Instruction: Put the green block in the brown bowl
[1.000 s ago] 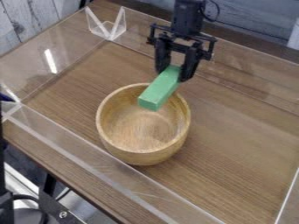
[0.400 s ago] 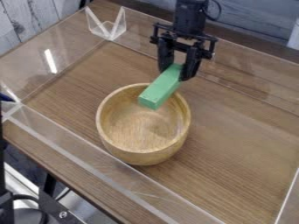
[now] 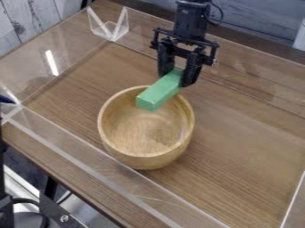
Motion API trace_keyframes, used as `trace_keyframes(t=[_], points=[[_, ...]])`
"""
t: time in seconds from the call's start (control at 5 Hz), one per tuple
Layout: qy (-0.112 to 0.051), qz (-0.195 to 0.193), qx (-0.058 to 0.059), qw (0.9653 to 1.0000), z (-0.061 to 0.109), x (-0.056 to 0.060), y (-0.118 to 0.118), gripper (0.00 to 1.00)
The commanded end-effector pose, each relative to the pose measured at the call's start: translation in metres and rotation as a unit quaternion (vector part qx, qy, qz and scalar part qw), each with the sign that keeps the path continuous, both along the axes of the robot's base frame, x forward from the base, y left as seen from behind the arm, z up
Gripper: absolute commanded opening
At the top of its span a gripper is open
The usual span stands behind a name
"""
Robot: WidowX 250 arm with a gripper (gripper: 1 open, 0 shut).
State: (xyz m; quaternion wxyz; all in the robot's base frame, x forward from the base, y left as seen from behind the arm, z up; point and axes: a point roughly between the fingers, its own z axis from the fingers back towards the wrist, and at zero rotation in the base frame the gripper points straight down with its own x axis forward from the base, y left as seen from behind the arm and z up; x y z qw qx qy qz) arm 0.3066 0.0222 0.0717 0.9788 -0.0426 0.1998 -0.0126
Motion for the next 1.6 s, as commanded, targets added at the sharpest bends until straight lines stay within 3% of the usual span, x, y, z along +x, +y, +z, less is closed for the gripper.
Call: trace_keyframes(t=[0.0, 0.4, 1.0, 1.4], points=[[-0.046, 0.001, 0.006, 0.9989, 0.034, 0.007, 0.002, 0.00], [-0.044, -0.009, 0.004, 0.9990, 0.027, 0.009, -0.001, 0.00], [-0.016, -0.023, -0.022, 0.9993, 0.022, 0.015, -0.004, 0.00], [-0.025, -0.040, -0.022, 0.9986, 0.027, 0.009, -0.023, 0.00]])
